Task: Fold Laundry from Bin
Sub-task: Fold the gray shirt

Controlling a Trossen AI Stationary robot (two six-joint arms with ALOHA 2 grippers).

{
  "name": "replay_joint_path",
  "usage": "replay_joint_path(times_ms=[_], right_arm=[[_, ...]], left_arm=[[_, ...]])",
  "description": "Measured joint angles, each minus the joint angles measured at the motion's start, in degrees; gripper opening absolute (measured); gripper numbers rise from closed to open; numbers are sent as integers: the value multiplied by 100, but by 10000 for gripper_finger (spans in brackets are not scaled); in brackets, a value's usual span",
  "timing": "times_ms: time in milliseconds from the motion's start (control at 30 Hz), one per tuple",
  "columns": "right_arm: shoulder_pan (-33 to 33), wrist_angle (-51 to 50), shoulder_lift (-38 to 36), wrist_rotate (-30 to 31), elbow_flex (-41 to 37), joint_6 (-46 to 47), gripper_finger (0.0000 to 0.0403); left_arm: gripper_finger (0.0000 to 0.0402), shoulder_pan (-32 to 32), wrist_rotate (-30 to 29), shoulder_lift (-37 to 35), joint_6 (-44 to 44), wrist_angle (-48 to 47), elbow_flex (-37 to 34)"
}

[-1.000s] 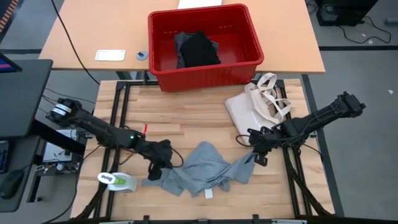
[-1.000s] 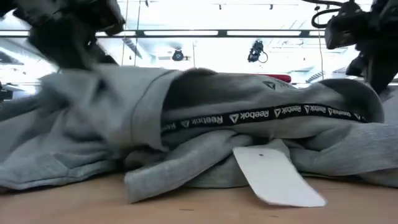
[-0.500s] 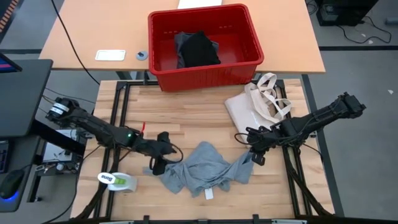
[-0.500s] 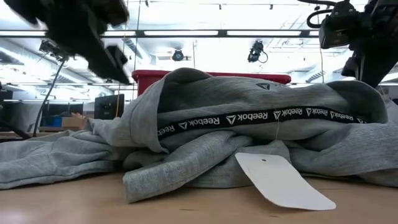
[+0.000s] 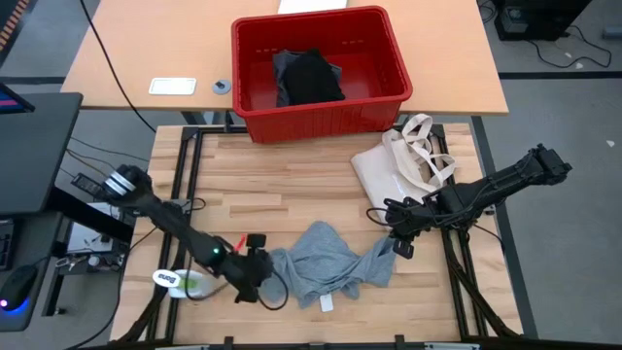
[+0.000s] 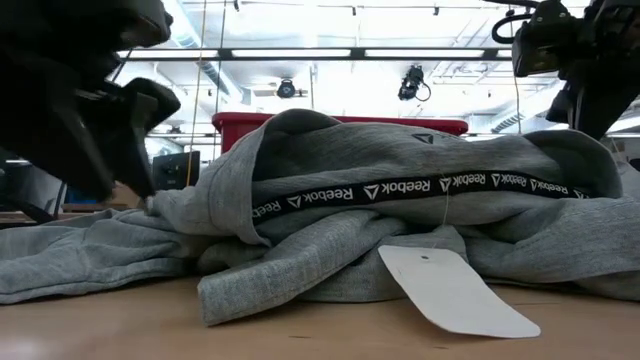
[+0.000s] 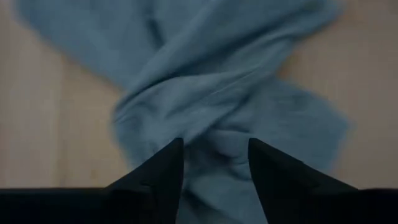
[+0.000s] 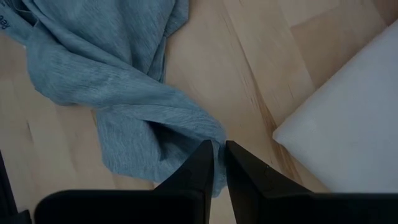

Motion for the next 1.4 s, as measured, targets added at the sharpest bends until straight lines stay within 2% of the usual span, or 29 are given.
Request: replay_joint_path(times_ms=[100, 167, 400, 600, 933, 1067, 1200, 1233, 1333, 1400], right_arm=[[0, 2, 0, 1, 0, 0, 52], [0, 10, 1, 0, 0, 0, 51], [0, 37, 0, 2, 2, 15, 52], [7, 39, -1, 4, 2, 16, 50], [7, 91, 1, 74, 2, 0, 50], [7, 97, 1, 133, 2, 0, 52], [7, 117, 1, 133, 2, -252, 51], [20, 140, 1, 137, 2, -377, 50], [196, 387, 86, 392, 2, -840, 50], [388, 697, 259, 701, 2, -1172, 50]], left_arm=[[181, -79, -747, 362, -309, -1041, 534], [181, -135, -991, 609, -374, -1526, 919], [181, -179, -883, 1361, -325, -2326, 1779], [181, -95, -832, 1619, -594, -2594, 1839], [175, 31, -866, 1628, -679, -2748, 1839], [129, 33, -861, 1628, -623, -2683, 1839], [27, 33, -739, 1619, -519, -2623, 1841], [15, 25, -733, 1584, -483, -2666, 1839], [13, 11, -815, 1332, -542, -3036, 1962], [11, -44, -1109, 1152, -706, -3462, 2206]])
